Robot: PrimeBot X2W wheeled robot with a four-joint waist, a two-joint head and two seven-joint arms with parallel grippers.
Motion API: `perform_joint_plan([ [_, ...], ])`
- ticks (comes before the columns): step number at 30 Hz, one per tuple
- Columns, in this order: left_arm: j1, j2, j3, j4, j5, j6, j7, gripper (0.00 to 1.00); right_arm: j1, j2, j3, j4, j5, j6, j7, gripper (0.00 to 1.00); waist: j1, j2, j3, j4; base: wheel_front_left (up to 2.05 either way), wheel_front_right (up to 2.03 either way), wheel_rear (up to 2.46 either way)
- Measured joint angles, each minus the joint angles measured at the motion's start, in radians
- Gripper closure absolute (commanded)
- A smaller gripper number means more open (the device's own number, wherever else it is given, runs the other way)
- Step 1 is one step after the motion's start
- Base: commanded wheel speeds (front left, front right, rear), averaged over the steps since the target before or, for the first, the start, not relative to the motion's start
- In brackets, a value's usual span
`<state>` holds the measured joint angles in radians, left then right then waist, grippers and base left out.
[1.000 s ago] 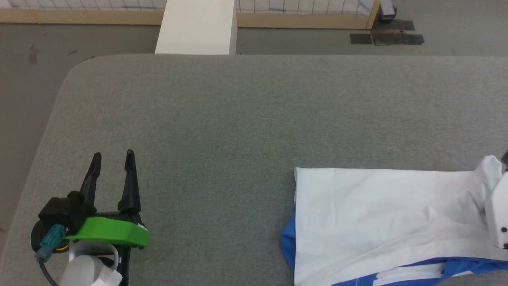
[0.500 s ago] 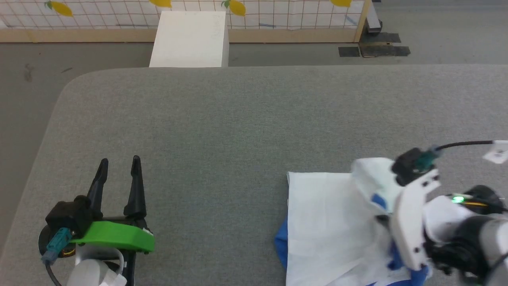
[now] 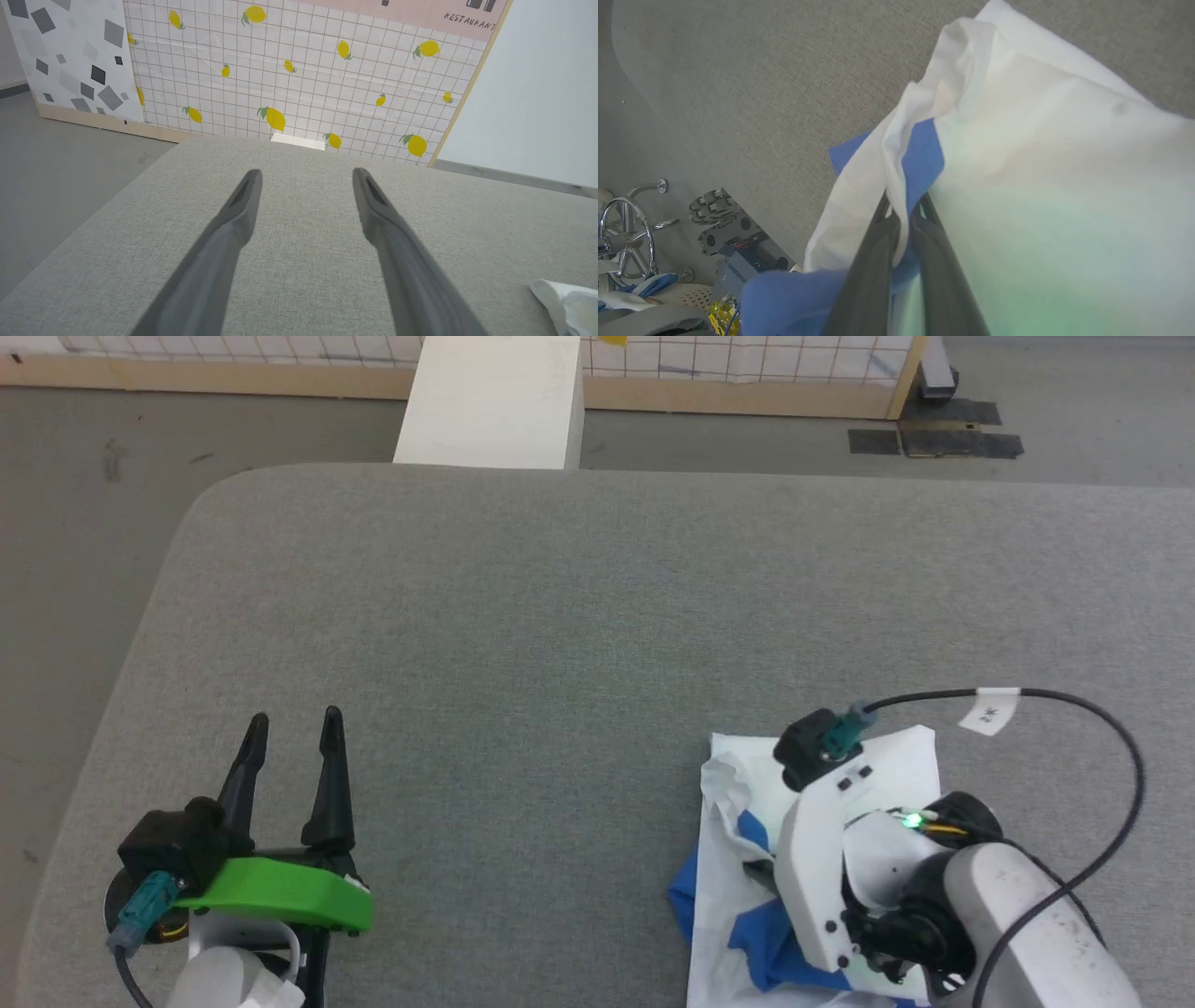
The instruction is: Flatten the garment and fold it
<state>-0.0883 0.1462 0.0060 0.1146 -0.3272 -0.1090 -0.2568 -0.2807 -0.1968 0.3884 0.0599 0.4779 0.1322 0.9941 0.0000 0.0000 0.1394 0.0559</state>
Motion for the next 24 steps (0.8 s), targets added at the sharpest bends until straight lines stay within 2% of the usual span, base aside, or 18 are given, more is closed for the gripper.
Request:
perform_joint_plan([
  [5,0.000,0.000,-0.003,0.006,-0.002,0.000,0.000,0.00,-0.008,0.015,0.039,0.085,-0.012,0.000,-0.033,1.00,0.0000,0.0000,0.010,0.010,0.00,0.00,0.00],
  [6,0.000,0.000,-0.003,0.007,-0.004,0.000,0.000,0.00,-0.009,0.015,0.049,0.093,-0.020,0.000,-0.050,0.80,0.0000,0.0000,0.009,0.009,0.00,0.00,0.00],
  [7,0.000,0.000,-0.003,0.008,-0.007,0.000,0.000,0.00,-0.012,0.015,0.057,0.097,-0.021,0.000,-0.066,0.00,0.0000,0.0000,0.006,0.007,0.00,0.00,0.00],
  [10,0.000,0.000,0.002,0.012,-0.008,0.000,0.000,0.00,-0.016,0.018,0.077,0.087,-0.010,0.000,-0.096,0.00,0.0000,0.0000,-0.002,-0.005,0.00,0.00,0.00],
  [14,0.004,0.000,0.002,0.010,-0.008,0.002,0.000,0.00,-0.018,0.008,0.067,0.000,0.026,0.000,-0.121,0.00,0.0000,0.0000,-0.020,-0.027,0.00,0.00,0.00],
  [15,0.016,0.000,-0.002,0.006,-0.008,0.009,0.000,0.00,-0.010,-0.018,-0.068,-0.123,0.010,0.000,-0.166,0.00,0.0000,0.0000,-0.042,-0.062,0.00,0.00,0.00],
  [17,0.018,0.000,-0.006,0.001,-0.007,0.014,0.000,0.00,0.012,-0.021,-0.155,-0.148,-0.040,0.000,-0.176,0.00,0.0000,0.0000,-0.051,-0.079,0.00,0.00,0.00],
  [22,0.017,-0.001,-0.003,-0.042,0.038,0.040,0.000,0.00,0.119,-0.003,-0.294,-0.159,-0.171,0.000,-0.179,0.00,0.0000,0.0000,-0.060,-0.108,0.00,0.00,0.00],
  [23,0.016,-0.001,0.001,-0.061,0.058,0.049,0.000,0.00,0.139,0.010,-0.310,-0.159,-0.197,0.000,-0.187,0.00,0.0000,0.0001,-0.057,-0.110,0.00,0.00,0.00],
  [24,0.012,-0.002,0.009,-0.098,0.099,0.058,-0.001,0.00,0.178,0.061,-0.334,-0.142,-0.239,0.000,-0.207,0.00,0.0000,0.0000,-0.041,-0.112,0.00,0.00,0.00],
])
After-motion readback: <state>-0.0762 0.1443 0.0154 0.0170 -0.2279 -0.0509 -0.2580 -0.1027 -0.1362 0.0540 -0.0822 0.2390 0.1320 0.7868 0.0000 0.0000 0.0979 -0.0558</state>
